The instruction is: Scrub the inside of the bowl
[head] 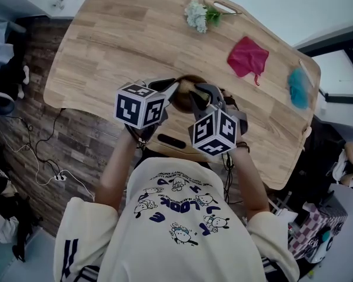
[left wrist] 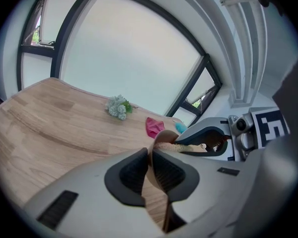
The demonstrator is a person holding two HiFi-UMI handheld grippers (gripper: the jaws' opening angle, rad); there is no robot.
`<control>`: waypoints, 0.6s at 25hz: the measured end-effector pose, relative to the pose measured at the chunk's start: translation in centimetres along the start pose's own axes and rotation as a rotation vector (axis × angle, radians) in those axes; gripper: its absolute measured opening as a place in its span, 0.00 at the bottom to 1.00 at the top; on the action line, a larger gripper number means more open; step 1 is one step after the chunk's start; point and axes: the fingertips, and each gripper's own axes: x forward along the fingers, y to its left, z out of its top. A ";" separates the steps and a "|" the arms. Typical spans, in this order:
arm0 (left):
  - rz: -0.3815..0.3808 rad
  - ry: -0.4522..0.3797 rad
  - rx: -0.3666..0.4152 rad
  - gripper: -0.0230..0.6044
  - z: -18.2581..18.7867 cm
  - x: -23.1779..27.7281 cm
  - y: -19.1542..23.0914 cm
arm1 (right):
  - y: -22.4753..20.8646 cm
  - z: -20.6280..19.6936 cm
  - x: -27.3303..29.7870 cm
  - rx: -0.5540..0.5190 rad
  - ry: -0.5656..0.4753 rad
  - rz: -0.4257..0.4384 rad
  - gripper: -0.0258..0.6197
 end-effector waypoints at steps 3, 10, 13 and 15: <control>0.007 -0.005 -0.016 0.12 -0.2 0.2 -0.1 | -0.8 -0.2 0.0 0.062 -0.004 -0.044 0.14; 0.050 -0.046 -0.064 0.12 0.4 0.4 -0.1 | -3.4 0.3 -1.0 0.194 -0.067 -0.221 0.14; 0.077 -0.071 -0.087 0.12 0.5 0.3 0.0 | -4.2 0.6 -1.6 0.243 -0.089 -0.286 0.14; 0.096 -0.090 -0.106 0.12 0.6 0.1 0.2 | -4.4 0.7 -1.7 0.255 -0.099 -0.308 0.14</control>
